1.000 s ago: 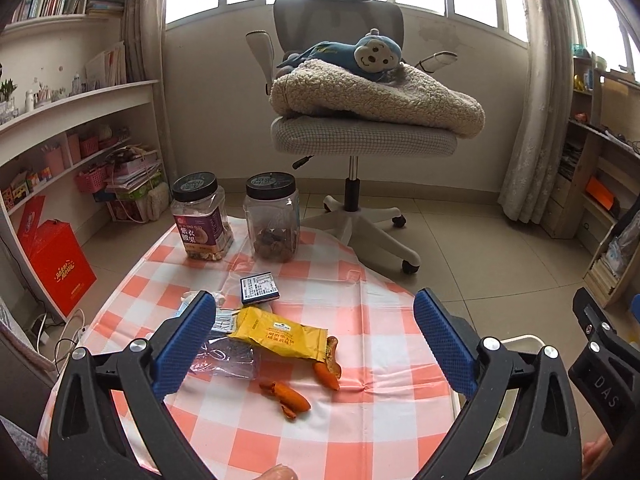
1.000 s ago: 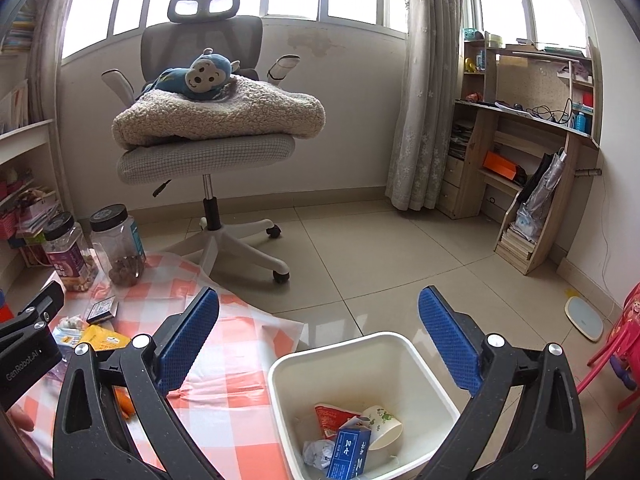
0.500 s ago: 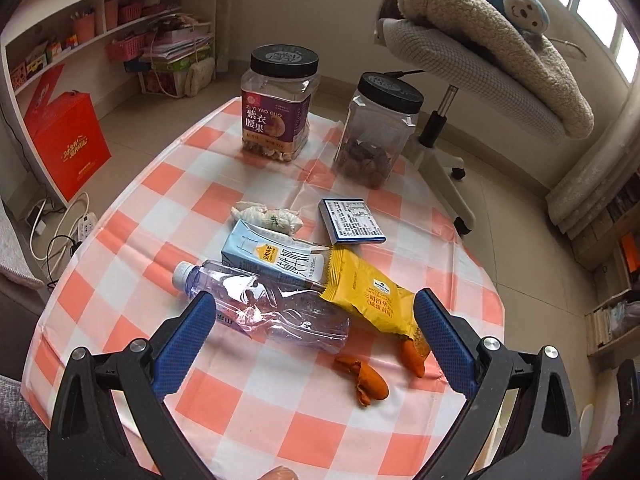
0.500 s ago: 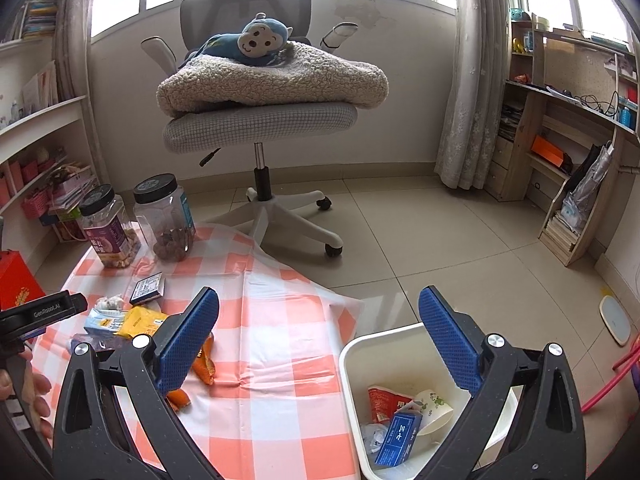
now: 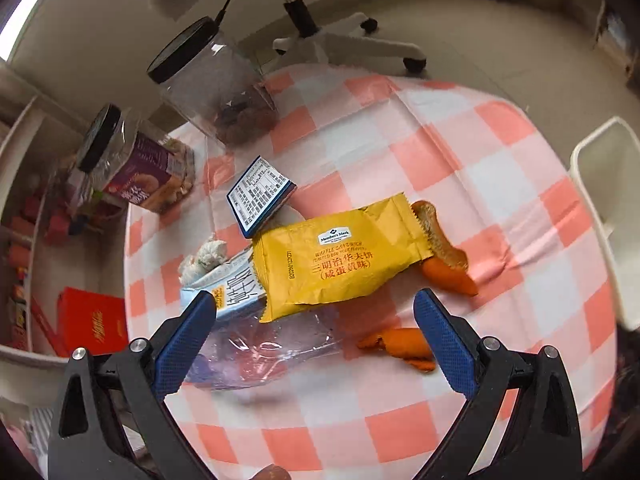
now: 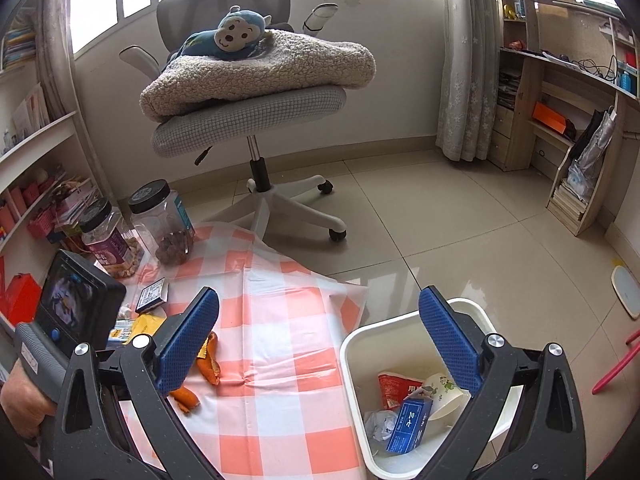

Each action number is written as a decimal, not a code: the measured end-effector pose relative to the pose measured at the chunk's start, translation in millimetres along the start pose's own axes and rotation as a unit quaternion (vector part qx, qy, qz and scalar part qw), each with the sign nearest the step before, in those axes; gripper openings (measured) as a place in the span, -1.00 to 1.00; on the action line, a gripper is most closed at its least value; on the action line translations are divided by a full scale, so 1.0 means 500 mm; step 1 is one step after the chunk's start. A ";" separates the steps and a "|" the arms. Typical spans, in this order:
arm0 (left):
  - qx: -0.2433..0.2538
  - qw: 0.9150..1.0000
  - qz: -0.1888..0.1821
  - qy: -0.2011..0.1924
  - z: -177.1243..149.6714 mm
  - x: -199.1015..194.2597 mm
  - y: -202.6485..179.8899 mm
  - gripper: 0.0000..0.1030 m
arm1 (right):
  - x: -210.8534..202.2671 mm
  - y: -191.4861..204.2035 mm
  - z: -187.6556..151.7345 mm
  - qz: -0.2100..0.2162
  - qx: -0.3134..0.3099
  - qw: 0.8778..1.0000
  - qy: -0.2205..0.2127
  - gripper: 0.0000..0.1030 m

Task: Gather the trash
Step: 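Grasp the yellow snack packet with the left tool and lift it, then grasp an orange peel with the right tool while the left tool holds the yellow packet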

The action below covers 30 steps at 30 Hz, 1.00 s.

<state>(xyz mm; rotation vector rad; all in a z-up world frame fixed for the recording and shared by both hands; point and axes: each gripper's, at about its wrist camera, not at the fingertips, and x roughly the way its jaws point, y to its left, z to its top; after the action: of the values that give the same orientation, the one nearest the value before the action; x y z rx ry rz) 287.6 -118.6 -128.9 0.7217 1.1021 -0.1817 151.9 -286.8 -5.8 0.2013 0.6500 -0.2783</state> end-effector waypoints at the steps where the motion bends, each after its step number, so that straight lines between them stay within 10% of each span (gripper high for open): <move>1: 0.029 0.999 0.019 0.007 0.002 0.009 -0.015 0.83 | 0.002 -0.005 0.003 0.001 0.003 1.000 0.002 0.86; 9: 0.142 0.986 0.084 0.013 0.020 0.114 -0.076 0.07 | 0.032 -0.010 0.005 0.008 0.012 0.999 0.035 0.86; 11: 0.117 0.991 0.071 -0.003 0.022 0.112 -0.062 -0.68 | 0.040 -0.002 0.002 0.005 0.006 0.999 0.041 0.86; 18: -0.079 0.993 -0.026 -0.083 -0.028 0.012 0.065 -0.94 | 0.083 0.060 -0.034 0.016 -0.037 0.996 0.081 0.86; 22: -0.210 0.965 -0.108 -0.111 -0.111 -0.067 0.158 -0.97 | 0.103 0.131 -0.072 0.037 -0.095 0.991 0.091 0.86; 27: -0.341 0.908 -0.192 -0.150 -0.228 -0.160 0.251 -0.97 | 0.140 0.242 -0.142 0.079 -0.180 0.972 0.132 0.86; 30: -0.362 0.896 -0.199 -0.164 -0.271 -0.186 0.281 -0.97 | 0.161 0.302 -0.181 0.097 -0.228 0.955 0.166 0.84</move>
<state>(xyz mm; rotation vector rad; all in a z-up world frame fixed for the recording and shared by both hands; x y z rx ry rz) 209.9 51.9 -21.3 -0.2085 0.8829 -0.2111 209.9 -135.2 -111.4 -0.1371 1.0017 0.1028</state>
